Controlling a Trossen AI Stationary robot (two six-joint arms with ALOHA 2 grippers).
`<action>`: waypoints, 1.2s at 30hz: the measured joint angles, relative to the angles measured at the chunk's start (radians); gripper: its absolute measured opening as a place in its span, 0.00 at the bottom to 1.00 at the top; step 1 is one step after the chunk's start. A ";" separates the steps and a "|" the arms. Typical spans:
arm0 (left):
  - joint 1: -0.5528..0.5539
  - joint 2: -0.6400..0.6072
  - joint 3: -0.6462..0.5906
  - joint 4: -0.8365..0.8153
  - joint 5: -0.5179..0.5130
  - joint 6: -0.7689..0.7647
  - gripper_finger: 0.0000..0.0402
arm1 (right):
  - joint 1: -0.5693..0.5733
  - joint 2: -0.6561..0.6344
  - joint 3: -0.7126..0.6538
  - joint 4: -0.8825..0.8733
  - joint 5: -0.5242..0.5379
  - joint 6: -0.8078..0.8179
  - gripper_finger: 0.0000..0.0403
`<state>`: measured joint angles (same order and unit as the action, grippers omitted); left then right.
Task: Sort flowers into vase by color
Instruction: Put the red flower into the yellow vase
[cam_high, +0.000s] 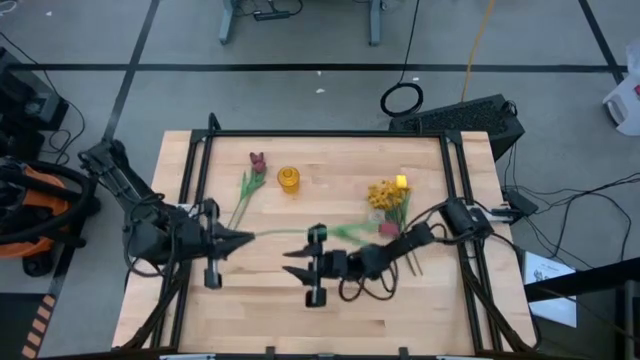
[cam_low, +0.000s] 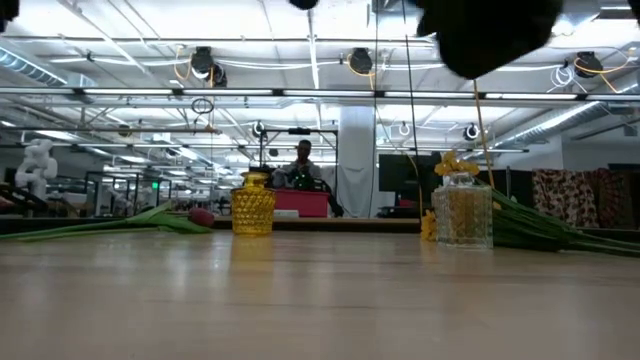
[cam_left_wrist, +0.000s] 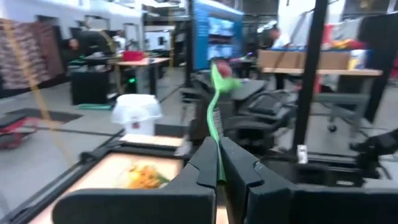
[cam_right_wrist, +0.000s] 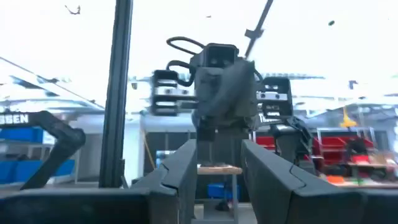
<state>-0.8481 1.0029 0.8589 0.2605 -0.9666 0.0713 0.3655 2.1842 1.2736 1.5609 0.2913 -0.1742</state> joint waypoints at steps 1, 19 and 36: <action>-0.003 0.018 0.000 0.022 0.013 0.014 0.02 | -0.010 -0.004 0.008 -0.001 -0.031 0.001 0.29; -0.155 0.133 0.000 0.384 0.029 0.276 0.02 | 0.042 -0.017 0.181 0.008 -0.160 -0.167 0.33; -0.156 0.134 0.000 0.374 0.038 0.276 0.02 | 0.055 -0.015 0.240 0.008 -0.189 -0.209 0.33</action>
<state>-1.0041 1.1366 0.8589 0.6349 -0.9285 0.3473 0.4210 2.1689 1.5135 1.5692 0.1028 -0.3835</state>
